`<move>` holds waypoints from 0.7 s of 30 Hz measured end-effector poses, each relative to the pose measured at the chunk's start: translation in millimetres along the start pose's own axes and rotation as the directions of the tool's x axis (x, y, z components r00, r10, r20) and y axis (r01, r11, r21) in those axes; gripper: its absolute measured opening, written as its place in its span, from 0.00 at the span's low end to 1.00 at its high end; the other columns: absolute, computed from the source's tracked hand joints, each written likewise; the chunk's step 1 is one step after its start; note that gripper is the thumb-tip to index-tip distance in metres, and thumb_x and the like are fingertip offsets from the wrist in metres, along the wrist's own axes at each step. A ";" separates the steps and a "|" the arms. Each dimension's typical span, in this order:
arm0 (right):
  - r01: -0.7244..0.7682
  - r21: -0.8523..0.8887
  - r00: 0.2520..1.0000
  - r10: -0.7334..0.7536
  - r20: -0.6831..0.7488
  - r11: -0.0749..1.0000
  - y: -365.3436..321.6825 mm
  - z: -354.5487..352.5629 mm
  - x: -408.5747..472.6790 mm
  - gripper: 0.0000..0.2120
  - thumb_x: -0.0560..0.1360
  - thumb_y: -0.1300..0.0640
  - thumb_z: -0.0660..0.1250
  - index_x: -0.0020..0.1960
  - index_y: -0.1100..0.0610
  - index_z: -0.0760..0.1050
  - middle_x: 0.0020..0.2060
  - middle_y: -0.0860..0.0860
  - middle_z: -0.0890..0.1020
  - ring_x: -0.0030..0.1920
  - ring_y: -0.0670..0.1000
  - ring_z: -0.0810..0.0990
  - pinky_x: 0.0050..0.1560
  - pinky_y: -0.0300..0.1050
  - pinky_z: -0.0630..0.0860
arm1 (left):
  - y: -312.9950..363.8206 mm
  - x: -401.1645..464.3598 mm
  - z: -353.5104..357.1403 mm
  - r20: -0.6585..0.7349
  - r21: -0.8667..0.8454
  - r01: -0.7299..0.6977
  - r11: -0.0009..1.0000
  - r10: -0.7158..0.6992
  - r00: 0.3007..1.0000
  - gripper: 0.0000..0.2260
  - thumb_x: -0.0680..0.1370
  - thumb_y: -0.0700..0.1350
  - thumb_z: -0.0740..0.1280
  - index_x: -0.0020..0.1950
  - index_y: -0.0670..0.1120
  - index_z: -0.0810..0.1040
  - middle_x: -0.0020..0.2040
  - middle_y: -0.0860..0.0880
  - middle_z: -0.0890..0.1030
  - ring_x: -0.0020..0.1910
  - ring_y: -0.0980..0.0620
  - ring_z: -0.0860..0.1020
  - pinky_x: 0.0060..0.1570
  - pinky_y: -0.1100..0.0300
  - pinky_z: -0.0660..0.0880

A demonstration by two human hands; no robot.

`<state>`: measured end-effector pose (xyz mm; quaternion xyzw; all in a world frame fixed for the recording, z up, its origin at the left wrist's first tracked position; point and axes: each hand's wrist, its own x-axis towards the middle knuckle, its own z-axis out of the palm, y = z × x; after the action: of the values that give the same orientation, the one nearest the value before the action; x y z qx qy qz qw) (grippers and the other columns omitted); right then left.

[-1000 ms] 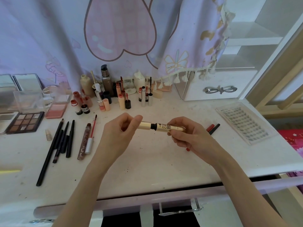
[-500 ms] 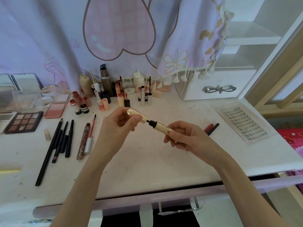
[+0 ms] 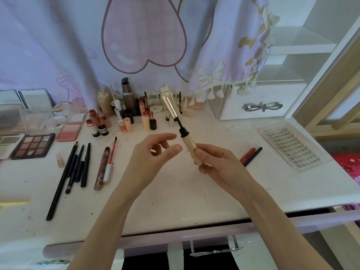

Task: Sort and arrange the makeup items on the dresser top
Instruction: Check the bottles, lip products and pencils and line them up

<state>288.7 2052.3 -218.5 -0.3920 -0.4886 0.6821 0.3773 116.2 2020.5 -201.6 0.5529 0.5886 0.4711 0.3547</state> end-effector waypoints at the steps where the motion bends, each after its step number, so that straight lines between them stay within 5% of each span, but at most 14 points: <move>1: 0.009 0.017 1.000 -0.010 0.014 1.000 0.6 2.7 0.1 0.15 0.66 0.55 0.68 0.51 0.58 0.81 0.33 0.47 0.78 0.37 0.47 0.71 0.36 0.38 0.68 | -0.1 -0.3 2.0 0.018 0.006 -0.002 1.000 0.002 1.000 0.16 0.62 0.61 0.66 0.48 0.61 0.77 0.40 0.56 0.75 0.36 0.57 0.70 0.40 0.63 0.70; 7: 0.001 0.042 0.994 -0.005 0.107 0.999 8.5 9.4 -2.3 0.13 0.71 0.58 0.65 0.54 0.59 0.79 0.43 0.53 0.83 0.44 0.49 0.80 0.44 0.38 0.76 | 2.6 1.4 3.2 0.033 0.004 -0.077 0.997 0.076 0.997 0.07 0.67 0.54 0.70 0.44 0.56 0.80 0.39 0.56 0.75 0.33 0.60 0.67 0.36 0.67 0.67; 10: 0.025 -0.240 0.999 -0.015 0.045 0.971 4.7 3.6 -3.5 0.11 0.77 0.60 0.62 0.56 0.54 0.79 0.49 0.51 0.84 0.51 0.50 0.81 0.51 0.42 0.78 | -0.8 0.4 0.4 0.042 0.070 -0.072 0.995 0.069 0.997 0.05 0.71 0.48 0.70 0.46 0.54 0.80 0.34 0.64 0.76 0.31 0.62 0.69 0.33 0.71 0.66; 13: 0.082 -0.412 0.990 -0.123 -0.074 0.908 -14.0 -0.8 -1.6 0.11 0.76 0.50 0.62 0.54 0.51 0.79 0.43 0.46 0.82 0.46 0.46 0.80 0.47 0.40 0.77 | -3.1 -1.9 -0.1 0.039 0.125 -0.063 0.990 0.058 0.998 0.04 0.72 0.47 0.70 0.45 0.53 0.80 0.37 0.61 0.79 0.33 0.64 0.71 0.34 0.72 0.66; 16: 0.194 -0.470 0.961 -0.263 -0.086 0.861 -39.6 3.8 3.1 0.22 0.69 0.38 0.60 0.51 0.53 0.78 0.30 0.43 0.76 0.33 0.42 0.74 0.37 0.34 0.71 | -3.1 -4.3 2.7 0.072 0.218 -0.069 0.974 0.054 0.996 0.04 0.71 0.48 0.71 0.43 0.57 0.78 0.37 0.63 0.79 0.37 0.65 0.72 0.36 0.73 0.65; 21: 0.246 -0.597 0.919 -0.380 -0.108 0.764 -54.1 14.4 14.0 0.17 0.73 0.47 0.67 0.42 0.63 0.72 0.28 0.47 0.68 0.29 0.45 0.66 0.31 0.32 0.65 | 3.5 -7.0 4.9 0.092 0.243 -0.091 0.966 0.071 0.993 0.07 0.72 0.47 0.70 0.41 0.59 0.75 0.36 0.60 0.78 0.36 0.66 0.72 0.36 0.74 0.67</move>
<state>277.2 2072.4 -165.6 -0.4730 -0.6837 0.3823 0.4033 122.9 2014.2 -200.4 0.6352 0.6044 0.3854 0.2876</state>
